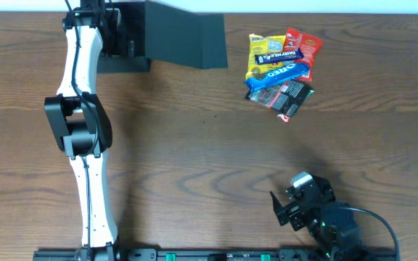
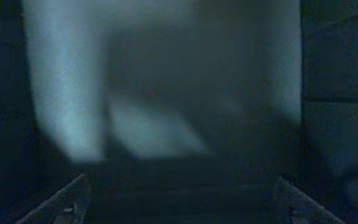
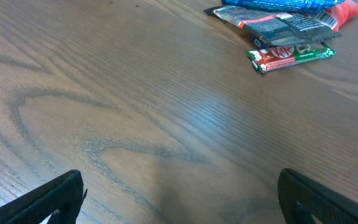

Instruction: Pack container

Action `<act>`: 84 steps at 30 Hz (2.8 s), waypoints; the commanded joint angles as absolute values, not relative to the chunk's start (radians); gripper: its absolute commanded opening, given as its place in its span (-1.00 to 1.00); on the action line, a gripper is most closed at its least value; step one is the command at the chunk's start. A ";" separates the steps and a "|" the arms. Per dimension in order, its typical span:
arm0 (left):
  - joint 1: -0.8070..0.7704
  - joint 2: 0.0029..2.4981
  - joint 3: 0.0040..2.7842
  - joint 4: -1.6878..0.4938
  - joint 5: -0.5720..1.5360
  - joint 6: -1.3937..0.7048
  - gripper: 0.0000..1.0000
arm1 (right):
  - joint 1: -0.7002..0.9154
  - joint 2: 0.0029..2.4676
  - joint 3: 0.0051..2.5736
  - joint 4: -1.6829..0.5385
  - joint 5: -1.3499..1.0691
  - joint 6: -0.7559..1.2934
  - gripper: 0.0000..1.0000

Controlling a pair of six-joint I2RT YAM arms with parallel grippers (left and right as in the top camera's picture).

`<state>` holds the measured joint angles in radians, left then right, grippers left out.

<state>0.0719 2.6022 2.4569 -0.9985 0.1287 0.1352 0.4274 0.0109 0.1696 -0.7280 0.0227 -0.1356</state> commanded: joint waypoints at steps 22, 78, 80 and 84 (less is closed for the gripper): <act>0.041 2.551 2.799 -1.335 0.018 0.117 0.91 | 0.426 0.006 0.160 -0.728 0.030 -0.129 0.98; 0.241 2.713 2.773 -1.345 0.155 -0.054 -0.33 | 0.426 0.006 0.160 -0.728 0.030 -0.129 0.98; 0.240 2.713 2.773 -1.361 0.146 -0.078 -0.55 | 0.426 0.006 0.160 -0.728 0.030 -0.128 0.99; 0.240 2.713 2.778 -1.409 0.146 -0.202 -0.88 | 0.426 0.006 0.160 -0.728 0.030 -0.129 0.99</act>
